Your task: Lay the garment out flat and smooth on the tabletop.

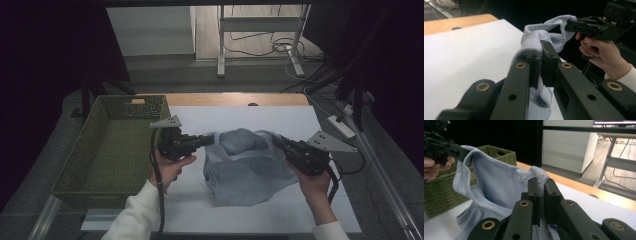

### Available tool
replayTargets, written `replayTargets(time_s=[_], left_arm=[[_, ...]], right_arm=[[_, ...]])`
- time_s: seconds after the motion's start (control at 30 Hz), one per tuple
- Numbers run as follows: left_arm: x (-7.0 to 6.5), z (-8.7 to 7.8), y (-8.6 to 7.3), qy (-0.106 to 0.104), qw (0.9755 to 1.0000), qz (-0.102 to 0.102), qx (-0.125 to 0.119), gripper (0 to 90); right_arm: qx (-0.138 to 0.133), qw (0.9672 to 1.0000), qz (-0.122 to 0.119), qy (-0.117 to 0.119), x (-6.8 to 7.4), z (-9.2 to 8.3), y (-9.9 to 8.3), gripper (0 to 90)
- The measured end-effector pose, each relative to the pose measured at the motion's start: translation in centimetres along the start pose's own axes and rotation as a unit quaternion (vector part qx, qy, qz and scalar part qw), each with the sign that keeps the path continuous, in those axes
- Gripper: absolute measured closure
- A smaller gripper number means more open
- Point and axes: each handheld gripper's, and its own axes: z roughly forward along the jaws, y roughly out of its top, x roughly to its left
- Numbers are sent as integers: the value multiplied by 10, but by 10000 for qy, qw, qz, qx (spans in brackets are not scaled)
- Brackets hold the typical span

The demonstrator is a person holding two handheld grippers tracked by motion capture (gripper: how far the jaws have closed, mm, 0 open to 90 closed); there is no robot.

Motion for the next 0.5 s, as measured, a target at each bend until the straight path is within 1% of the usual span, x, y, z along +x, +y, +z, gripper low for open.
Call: replayTargets(time_s=[0.17,0.3,0.5], left_arm=[[-2,-9,5,-3,9999,21,-133,855],[-4,-15,8,-33,9997,2,-235,855],[-7,-25,13,-40,9992,49,-394,855]], right_arm=[[-201,9998,-26,68,4,2,12,850],[-383,9992,-2,151,7,3,20,850],[-576,9979,52,308,12,4,30,850]])
